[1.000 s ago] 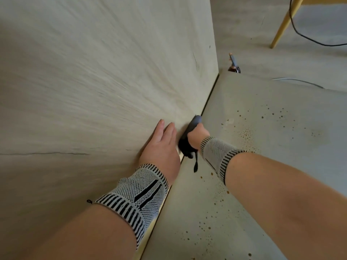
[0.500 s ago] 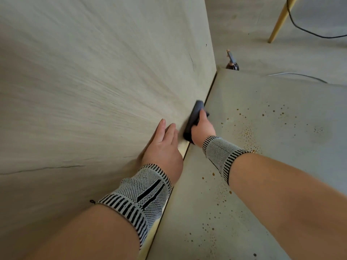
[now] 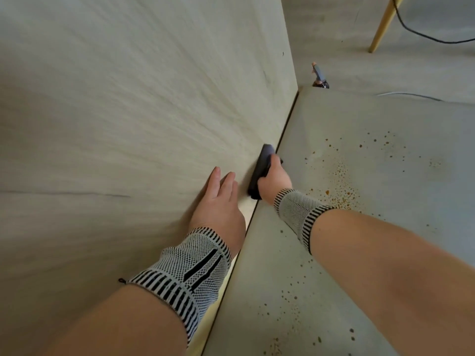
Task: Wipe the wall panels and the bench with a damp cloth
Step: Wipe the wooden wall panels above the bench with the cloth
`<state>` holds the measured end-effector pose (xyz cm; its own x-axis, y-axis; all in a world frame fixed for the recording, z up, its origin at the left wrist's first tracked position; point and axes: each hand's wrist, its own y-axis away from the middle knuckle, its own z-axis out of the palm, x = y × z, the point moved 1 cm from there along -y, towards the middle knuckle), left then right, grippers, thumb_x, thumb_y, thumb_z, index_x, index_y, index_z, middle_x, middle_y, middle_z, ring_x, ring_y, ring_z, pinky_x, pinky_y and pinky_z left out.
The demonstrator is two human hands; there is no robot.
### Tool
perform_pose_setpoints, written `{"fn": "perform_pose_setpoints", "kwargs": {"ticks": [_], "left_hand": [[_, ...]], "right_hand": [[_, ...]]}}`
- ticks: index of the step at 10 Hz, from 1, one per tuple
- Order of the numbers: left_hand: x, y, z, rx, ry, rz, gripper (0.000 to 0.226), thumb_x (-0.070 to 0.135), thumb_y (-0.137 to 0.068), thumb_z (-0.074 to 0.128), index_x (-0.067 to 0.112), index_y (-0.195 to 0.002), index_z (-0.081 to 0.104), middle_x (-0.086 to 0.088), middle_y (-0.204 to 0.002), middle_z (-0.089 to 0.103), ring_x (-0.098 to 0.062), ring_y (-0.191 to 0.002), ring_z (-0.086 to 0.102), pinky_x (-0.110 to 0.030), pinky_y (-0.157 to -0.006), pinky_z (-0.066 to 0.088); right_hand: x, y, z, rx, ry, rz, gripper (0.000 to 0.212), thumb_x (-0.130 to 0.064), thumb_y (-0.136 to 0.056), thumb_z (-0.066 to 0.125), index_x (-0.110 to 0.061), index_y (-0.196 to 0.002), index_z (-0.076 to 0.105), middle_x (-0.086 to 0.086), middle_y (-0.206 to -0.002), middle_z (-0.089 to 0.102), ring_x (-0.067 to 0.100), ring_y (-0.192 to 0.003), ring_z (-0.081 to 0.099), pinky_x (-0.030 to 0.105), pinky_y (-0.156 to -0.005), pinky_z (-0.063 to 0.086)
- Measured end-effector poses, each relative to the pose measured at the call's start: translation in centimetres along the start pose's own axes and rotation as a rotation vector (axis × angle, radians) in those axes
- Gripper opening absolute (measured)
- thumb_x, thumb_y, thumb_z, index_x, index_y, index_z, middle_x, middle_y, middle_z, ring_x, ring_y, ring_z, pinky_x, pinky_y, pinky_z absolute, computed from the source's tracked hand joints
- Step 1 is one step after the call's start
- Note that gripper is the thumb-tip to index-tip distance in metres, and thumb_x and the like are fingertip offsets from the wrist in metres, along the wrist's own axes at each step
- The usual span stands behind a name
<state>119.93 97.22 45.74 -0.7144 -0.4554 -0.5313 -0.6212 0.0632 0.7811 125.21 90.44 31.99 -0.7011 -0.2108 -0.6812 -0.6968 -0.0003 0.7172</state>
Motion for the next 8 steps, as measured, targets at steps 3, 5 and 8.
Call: {"fn": "perform_pose_setpoints", "kwargs": {"ticks": [3,5,8], "left_hand": [[1.1,4.4,2.3,-0.033,-0.014,-0.033,0.054,0.035,-0.104,0.027,0.009,-0.151,0.034,-0.024,-0.162,-0.004,-0.041,-0.148,-0.016,-0.066,-0.108,-0.020],[-1.4,9.2,1.5,0.135,0.001,-0.188,0.059,0.027,-0.104,0.024,0.001,-0.155,0.014,-0.020,-0.163,-0.007,-0.036,-0.149,-0.016,-0.061,-0.110,-0.020],[-5.2,19.4,0.8,0.224,0.000,-0.368,0.061,0.018,-0.099,0.016,0.002,-0.156,0.001,-0.011,-0.164,-0.011,-0.031,-0.148,-0.022,-0.062,-0.109,-0.022]], "right_hand": [[3.4,6.1,4.1,-0.139,-0.014,0.092,0.054,-0.012,-0.099,0.043,-0.011,-0.148,0.024,0.019,-0.134,0.051,0.034,-0.121,0.052,0.027,-0.084,0.045],[-0.8,11.4,4.6,0.008,-0.061,-0.364,0.066,-0.001,-0.094,0.043,-0.015,-0.154,0.018,0.007,-0.159,0.020,0.024,-0.142,0.028,0.029,-0.115,0.024],[-5.6,18.1,4.4,-0.031,-0.165,-0.136,0.067,-0.004,-0.096,0.037,-0.020,-0.155,0.011,0.010,-0.159,0.013,0.033,-0.142,0.028,0.037,-0.110,0.030]]}}
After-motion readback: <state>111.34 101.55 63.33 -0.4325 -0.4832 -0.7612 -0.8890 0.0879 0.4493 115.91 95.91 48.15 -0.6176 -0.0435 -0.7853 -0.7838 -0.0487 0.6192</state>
